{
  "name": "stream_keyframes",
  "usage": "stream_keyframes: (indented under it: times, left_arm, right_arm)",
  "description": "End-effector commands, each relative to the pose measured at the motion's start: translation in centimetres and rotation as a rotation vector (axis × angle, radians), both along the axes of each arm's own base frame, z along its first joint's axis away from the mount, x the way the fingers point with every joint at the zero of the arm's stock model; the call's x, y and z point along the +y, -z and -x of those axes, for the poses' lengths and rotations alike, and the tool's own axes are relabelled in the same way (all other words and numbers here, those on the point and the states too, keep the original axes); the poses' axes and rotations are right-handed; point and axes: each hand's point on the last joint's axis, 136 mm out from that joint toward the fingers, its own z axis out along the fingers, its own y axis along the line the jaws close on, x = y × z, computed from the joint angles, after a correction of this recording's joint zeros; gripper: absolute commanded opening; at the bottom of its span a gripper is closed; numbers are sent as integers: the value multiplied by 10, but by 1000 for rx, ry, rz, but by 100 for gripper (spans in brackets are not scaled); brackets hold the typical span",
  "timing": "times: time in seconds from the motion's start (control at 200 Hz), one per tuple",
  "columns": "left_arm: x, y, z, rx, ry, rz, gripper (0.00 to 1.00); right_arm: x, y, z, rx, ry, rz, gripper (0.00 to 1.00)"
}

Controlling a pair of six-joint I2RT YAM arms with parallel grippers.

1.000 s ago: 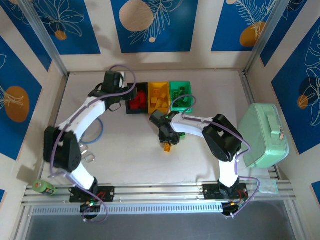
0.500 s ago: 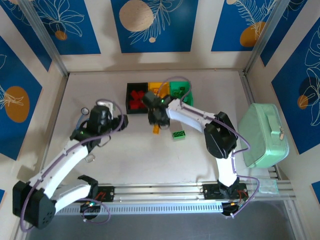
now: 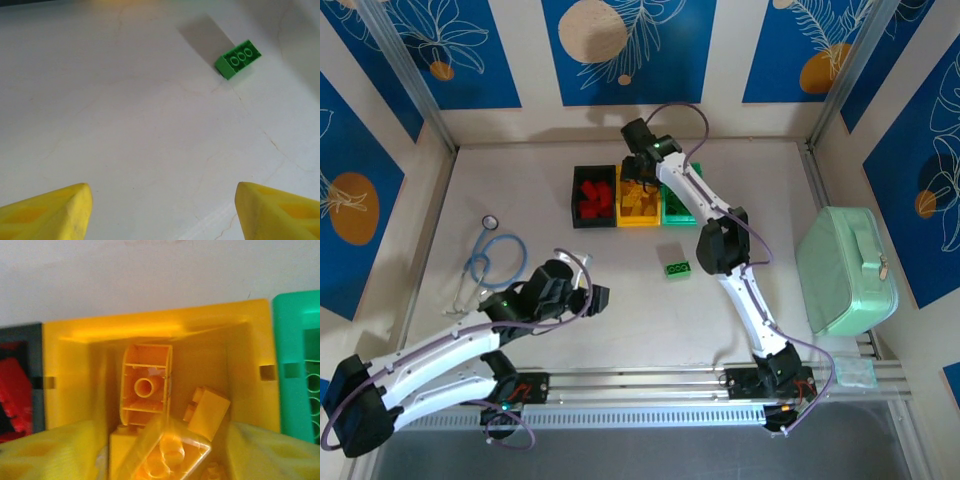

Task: Sort the legos into containers by color
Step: Place the lego in the container, then pick up the lego from the center of the table.

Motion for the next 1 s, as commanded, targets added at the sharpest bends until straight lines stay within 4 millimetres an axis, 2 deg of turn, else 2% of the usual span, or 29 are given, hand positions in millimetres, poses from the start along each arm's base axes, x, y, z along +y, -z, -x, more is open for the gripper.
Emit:
stream_keyframes:
  times: [0.0,0.025,0.055,0.105,0.215,0.275,0.285,0.33,0.52,0.615,0.735,0.841,0.996]
  left_arm:
    - [-28,-11,0,-30,101,8,76]
    - [-34,-8,0,-23,125,0,77]
    - [-42,-5,0,-15,154,-10,77]
    - [-55,-1,-1,-7,204,-31,78]
    - [-85,6,-13,-25,287,-80,82]
    - [-103,8,-23,-43,326,-92,84]
    - [-107,9,-24,-45,333,-92,84]
    - [-122,11,-31,-54,367,-94,84]
    - [-179,27,-55,-61,530,-137,86]
    - [-197,42,-67,-27,580,-191,86]
    - [-209,58,-82,8,612,-210,86]
    - [-215,74,-86,50,650,-256,85]
    - [-216,94,-95,69,656,-329,79]
  right_arm:
    - [12,-56,2,-106,-74,-21,80]
    - [13,-67,5,-124,-83,-21,81]
    - [15,-83,10,-147,-92,-24,87]
    - [15,-110,23,-181,-96,-12,88]
    - [11,-167,68,-247,-101,23,89]
    - [8,-187,94,-281,-105,19,90]
    - [7,-184,98,-277,-104,24,90]
    - [-3,-196,116,-296,-90,-4,90]
    - [-65,-195,174,-297,-5,-60,91]
    - [-96,-189,198,-286,52,-66,91]
    - [-123,-176,224,-267,100,-106,91]
    - [-141,-157,241,-235,139,-108,91]
    - [-152,-138,254,-205,160,-127,90]
